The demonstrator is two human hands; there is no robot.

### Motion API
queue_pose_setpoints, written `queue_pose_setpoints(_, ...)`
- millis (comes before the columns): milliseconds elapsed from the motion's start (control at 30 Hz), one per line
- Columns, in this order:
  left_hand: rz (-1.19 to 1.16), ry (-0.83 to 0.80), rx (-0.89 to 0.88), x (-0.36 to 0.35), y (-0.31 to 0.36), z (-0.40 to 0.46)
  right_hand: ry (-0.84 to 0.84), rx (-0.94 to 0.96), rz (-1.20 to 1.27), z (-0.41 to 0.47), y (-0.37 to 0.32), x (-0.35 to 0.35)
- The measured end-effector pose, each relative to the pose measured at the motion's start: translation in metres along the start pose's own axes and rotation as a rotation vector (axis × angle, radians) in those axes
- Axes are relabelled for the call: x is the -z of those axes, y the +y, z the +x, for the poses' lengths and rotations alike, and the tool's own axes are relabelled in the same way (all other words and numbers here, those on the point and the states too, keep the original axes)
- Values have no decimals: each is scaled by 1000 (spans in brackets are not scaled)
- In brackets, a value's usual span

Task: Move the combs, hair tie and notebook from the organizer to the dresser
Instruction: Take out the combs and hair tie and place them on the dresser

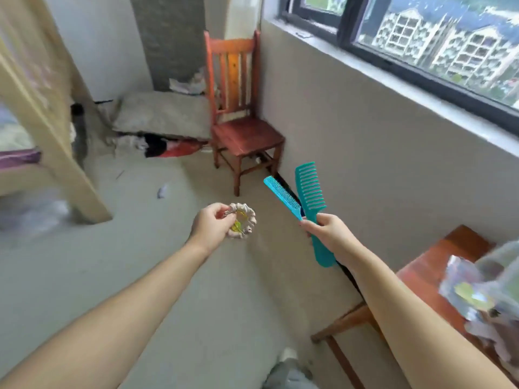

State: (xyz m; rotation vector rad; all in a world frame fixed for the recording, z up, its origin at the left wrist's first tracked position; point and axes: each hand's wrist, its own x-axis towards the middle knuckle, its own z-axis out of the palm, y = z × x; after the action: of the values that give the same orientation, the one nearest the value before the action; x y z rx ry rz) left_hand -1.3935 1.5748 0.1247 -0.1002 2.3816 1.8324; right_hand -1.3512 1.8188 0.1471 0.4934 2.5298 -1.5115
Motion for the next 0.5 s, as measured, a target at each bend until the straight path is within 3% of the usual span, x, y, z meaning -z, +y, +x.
queue_pose_setpoints(267,-14,562,252,264,-110,-59,-597,10,216,12,-132,-295)
queue_pose_setpoints(500,-99,967,452,473,-197,-125,-969,91,-106,-20,-240,-552)
